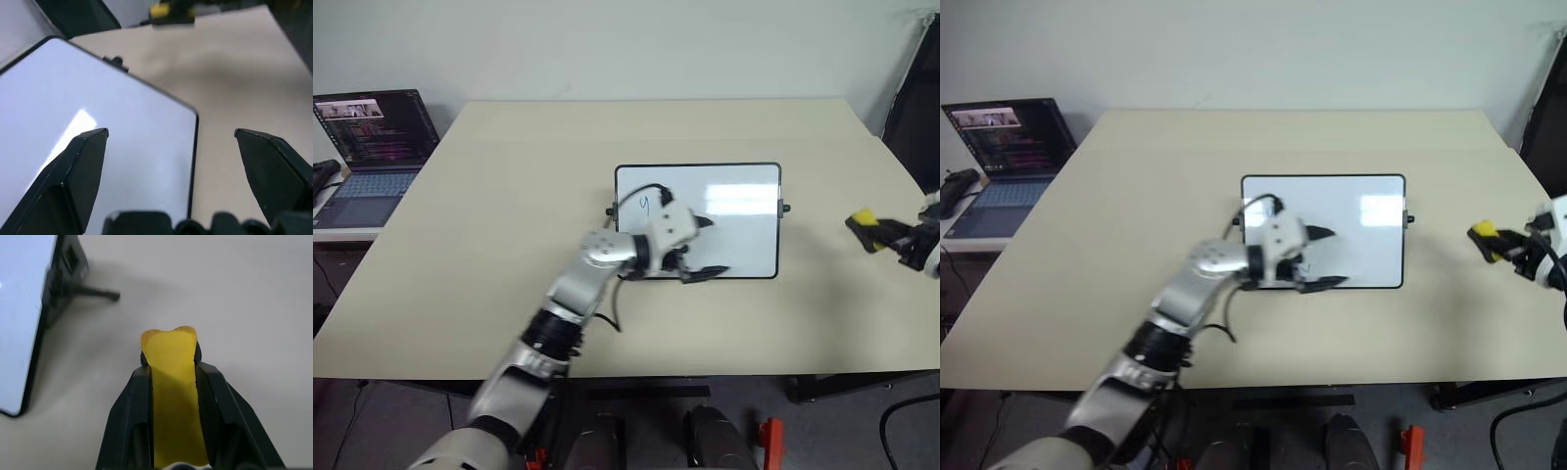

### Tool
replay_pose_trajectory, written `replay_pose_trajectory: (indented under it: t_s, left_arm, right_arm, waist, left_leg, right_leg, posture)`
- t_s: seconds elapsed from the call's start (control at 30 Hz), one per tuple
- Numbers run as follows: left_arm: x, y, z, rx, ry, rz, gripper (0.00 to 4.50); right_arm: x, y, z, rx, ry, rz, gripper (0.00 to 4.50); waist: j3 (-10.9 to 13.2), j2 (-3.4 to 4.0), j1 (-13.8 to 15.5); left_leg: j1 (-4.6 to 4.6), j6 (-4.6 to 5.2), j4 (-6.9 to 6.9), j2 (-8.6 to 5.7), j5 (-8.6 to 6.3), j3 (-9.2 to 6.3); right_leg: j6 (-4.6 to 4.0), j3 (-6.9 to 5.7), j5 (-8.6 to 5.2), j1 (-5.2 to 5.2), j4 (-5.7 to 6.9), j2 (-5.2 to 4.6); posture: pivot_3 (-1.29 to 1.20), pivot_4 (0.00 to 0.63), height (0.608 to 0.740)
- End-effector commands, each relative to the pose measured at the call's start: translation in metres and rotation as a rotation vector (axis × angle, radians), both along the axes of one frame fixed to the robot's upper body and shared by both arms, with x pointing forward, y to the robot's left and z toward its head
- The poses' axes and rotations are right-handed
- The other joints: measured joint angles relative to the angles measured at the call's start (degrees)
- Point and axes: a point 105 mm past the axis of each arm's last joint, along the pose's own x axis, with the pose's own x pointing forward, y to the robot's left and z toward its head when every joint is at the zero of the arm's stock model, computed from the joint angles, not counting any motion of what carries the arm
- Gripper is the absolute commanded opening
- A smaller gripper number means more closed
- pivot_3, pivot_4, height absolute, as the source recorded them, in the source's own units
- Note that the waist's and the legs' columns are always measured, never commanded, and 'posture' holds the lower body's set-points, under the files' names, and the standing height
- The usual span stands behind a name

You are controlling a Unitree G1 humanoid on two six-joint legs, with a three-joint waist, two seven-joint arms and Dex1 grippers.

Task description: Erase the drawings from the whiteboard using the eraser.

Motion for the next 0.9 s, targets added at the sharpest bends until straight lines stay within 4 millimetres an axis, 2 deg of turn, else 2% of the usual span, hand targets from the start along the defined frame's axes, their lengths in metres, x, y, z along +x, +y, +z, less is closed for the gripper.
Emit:
replay_pose_trajectory:
  t_s: [0.03, 0.17, 0.27, 0.4, 0.53, 0.7, 0.9]
  left_arm:
    - [-0.001, 0.027, 0.015, -0.020, -0.034, 0.036, 4.50]
    - [0.014, 0.073, 0.017, -0.048, -0.027, 0.206, 4.50]
    - [0.013, 0.101, 0.008, -0.008, -0.026, 0.283, 4.50]
    - [0.007, 0.124, 0.002, 0.015, -0.013, 0.335, 4.50]
    - [-0.001, 0.145, -0.005, 0.036, -0.004, 0.381, 4.50]
    - [-0.008, 0.157, -0.005, 0.033, -0.045, 0.410, 4.50]
    - [-0.014, 0.153, -0.002, -0.002, -0.055, 0.418, 4.50]
  right_arm:
    - [0.001, 0.038, 0.049, -0.002, -0.144, 0.113, 0.86]
    - [0.005, 0.088, 0.067, -0.016, -0.193, 0.261, 0.86]
    - [0.011, 0.133, 0.077, 0.003, -0.229, 0.396, 0.86]
    - [0.014, 0.203, 0.077, 0.004, -0.238, 0.609, 0.86]
    - [0.016, 0.261, 0.063, -0.073, -0.241, 0.773, 0.86]
    - [0.035, 0.297, 0.039, -0.242, -0.273, 0.819, 0.85]
    - [0.070, 0.310, 0.027, -0.432, -0.331, 0.769, 0.85]
  waist:
    - [0.0, 0.00, 0.0]
    - [0.0, -0.08, 0.4]
    - [0.0, -0.08, 0.2]
    - [0.0, -0.07, 0.1]
    - [0.0, -0.08, 0.3]
    - [0.0, -0.08, 1.0]
    - [0.0, -0.09, 1.1]
  left_leg:
    - [0.01, 0.00, 0.00, 0.03, 0.00, 0.01]
    - [-0.08, 0.01, 0.14, 0.07, 0.00, -0.13]
    - [-0.18, 0.01, 0.18, 0.10, -0.01, -0.20]
    - [-0.27, 0.01, 0.18, 0.13, -0.01, -0.24]
    - [-0.41, 0.00, 0.17, 0.13, -0.01, -0.41]
    - [-0.74, -0.01, 0.31, 0.05, -0.01, -0.52]
    - [-0.79, -0.02, 0.31, 0.06, 0.00, -0.45]
  right_leg:
    - [0.00, 0.01, 0.00, 0.00, 0.00, -0.01]
    - [0.01, -0.08, 0.00, 0.06, -0.02, -0.06]
    - [0.00, -0.12, 0.00, -0.02, -0.01, -0.06]
    - [-0.01, -0.15, 0.01, -0.12, 0.00, -0.07]
    - [-0.02, -0.27, 0.01, -0.21, -0.02, -0.08]
    - [-0.04, -0.37, 0.02, -0.51, 0.01, -0.16]
    - [-0.08, -0.39, 0.05, -0.68, 0.10, -0.15]
  posture:
    - [0.00, 0.150, 0.740]
    - [0.00, 0.150, 0.740]
    - [0.00, 0.150, 0.740]
    - [0.00, 0.150, 0.740]
    - [0.00, 0.150, 0.740]
    - [0.00, 0.150, 0.740]
    - [0.00, 0.150, 0.740]
